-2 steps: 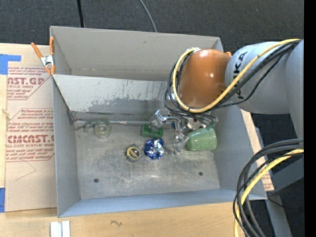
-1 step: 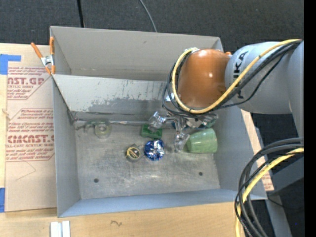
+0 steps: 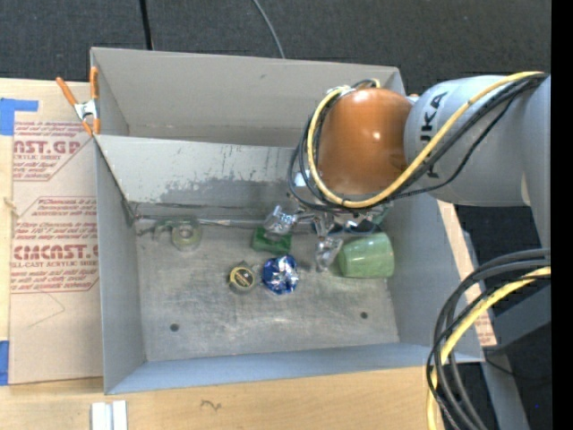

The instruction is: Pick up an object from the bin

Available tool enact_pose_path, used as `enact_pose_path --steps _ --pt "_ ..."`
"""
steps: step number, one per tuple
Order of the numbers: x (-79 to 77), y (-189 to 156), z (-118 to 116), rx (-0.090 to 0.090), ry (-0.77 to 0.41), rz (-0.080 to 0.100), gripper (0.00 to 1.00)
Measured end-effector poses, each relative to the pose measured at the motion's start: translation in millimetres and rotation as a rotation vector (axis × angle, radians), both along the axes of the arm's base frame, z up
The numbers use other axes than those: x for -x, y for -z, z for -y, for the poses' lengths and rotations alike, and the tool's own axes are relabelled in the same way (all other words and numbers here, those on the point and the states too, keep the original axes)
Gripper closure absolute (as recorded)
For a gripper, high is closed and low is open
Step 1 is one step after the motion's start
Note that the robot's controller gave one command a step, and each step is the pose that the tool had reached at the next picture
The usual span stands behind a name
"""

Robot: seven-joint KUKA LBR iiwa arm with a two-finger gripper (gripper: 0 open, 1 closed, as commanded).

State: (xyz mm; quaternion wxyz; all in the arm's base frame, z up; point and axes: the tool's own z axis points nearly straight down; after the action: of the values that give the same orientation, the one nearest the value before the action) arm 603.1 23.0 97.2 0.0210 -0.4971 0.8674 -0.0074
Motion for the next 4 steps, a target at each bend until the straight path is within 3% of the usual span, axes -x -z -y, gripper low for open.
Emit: enact_pose_path --steps 2,3,4 --pt "-0.1 -0.1 -1.4 0.003 -0.124 0.002 0.00" --pt "0.3 -0.1 -3.0 0.006 -0.263 0.002 0.00" --pt "4.3 1.7 -55.6 0.030 -0.561 -0.004 0.00"
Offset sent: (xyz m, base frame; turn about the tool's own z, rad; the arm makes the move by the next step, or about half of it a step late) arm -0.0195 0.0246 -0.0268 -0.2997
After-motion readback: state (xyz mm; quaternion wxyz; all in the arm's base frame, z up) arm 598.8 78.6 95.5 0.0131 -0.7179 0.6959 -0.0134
